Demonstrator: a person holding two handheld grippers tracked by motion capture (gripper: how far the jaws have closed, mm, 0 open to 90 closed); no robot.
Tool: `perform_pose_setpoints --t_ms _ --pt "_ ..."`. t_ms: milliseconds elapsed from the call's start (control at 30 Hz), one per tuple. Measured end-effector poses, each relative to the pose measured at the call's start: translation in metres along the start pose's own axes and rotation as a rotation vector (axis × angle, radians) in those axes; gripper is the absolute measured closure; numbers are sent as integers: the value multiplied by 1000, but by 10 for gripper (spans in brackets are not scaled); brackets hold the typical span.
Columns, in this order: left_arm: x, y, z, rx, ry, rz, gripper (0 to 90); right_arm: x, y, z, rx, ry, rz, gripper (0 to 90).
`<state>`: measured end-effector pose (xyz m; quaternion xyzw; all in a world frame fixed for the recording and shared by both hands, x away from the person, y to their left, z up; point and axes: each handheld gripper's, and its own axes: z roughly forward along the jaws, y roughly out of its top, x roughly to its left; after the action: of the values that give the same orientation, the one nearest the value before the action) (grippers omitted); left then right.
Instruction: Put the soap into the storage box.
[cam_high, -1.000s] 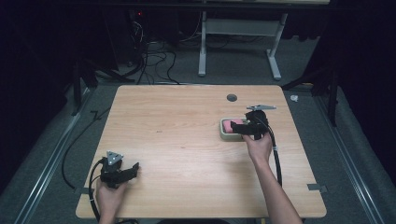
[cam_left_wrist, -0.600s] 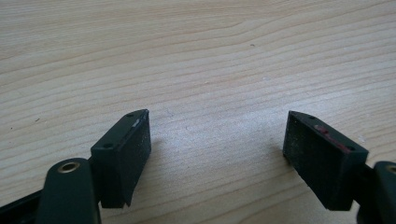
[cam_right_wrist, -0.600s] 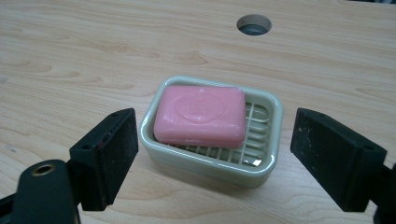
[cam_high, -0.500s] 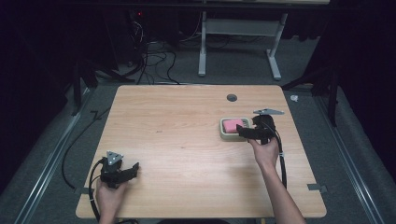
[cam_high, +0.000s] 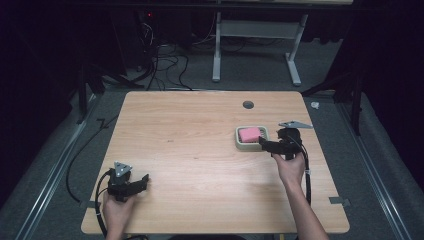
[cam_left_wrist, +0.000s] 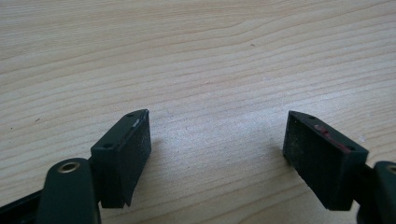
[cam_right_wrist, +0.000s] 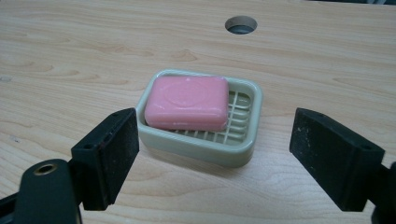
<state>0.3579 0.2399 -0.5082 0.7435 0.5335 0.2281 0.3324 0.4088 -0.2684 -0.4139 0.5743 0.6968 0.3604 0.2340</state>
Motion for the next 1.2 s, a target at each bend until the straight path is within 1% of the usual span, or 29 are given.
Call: perform_pose_setpoints --t_ms 167,233,667,833,900,1000,1167,1200 --pt "0 0 0 0 0 0 238 -5 -5 -6 -17 1 2 166" --pt "0 0 0 0 0 0 238 -5 -6 -8 -15 2 11 166" --pt "0 0 0 0 0 1 238 -10 -15 -21 -41 8 17 174" --pt "0 0 0 0 0 0 238 -13 -22 -23 -43 6 22 181" --pt "0 0 0 0 0 0 238 -14 -28 -23 -33 0 22 183" --pt "0 0 0 0 1 1 238 -16 -32 -24 -31 -1 29 186" --pt "0 0 0 0 1 1 238 -17 -35 -27 -36 0 36 189" --pt "0 0 0 2 1 1 238 -18 -35 -27 -38 0 31 189"
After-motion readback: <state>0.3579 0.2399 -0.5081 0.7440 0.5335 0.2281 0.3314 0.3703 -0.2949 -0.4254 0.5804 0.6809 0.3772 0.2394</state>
